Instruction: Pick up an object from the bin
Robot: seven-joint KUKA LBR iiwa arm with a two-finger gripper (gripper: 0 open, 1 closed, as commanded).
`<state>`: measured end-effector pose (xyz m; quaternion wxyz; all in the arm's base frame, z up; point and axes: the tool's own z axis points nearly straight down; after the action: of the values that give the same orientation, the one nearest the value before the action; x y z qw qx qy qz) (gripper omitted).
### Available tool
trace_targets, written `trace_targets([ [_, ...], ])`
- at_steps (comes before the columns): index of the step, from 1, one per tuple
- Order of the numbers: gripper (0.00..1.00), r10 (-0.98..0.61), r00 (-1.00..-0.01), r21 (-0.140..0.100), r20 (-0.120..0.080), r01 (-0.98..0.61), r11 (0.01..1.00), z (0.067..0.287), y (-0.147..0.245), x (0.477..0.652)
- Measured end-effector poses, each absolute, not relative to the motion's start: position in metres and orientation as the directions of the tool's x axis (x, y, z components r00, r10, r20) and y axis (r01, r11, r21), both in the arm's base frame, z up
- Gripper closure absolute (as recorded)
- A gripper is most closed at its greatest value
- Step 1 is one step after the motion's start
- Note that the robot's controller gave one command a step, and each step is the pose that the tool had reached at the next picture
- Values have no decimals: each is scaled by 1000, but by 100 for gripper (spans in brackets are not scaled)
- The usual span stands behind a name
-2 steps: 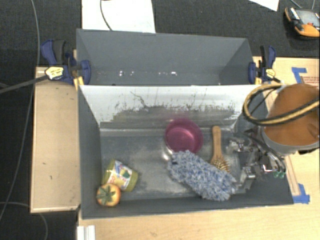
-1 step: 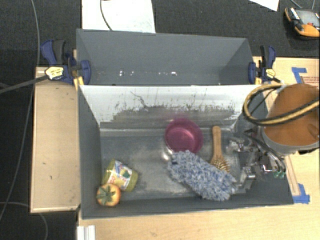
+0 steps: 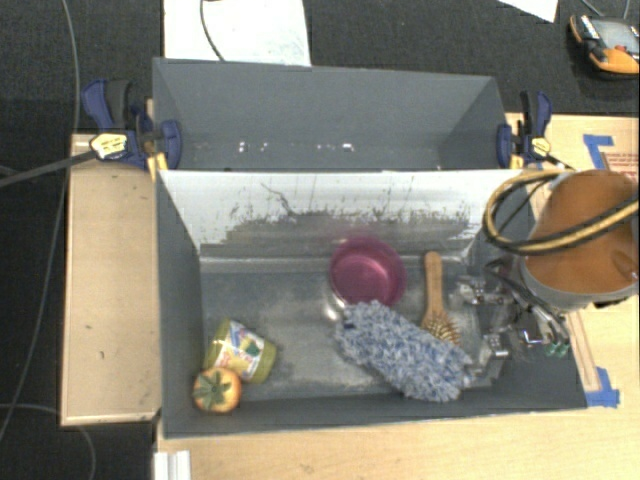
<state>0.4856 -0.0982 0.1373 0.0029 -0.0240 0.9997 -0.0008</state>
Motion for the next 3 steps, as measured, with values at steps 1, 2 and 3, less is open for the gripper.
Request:
trace_targets([
  [1, 0, -217, -976, -2, -6, -217, 976, 117, -100, 532],
  [2, 0, -192, -981, -2, -7, -192, 981, 94, -98, 511],
  [3, 100, -506, -863, -5, -6, -506, 863, 72, -135, 533],
])
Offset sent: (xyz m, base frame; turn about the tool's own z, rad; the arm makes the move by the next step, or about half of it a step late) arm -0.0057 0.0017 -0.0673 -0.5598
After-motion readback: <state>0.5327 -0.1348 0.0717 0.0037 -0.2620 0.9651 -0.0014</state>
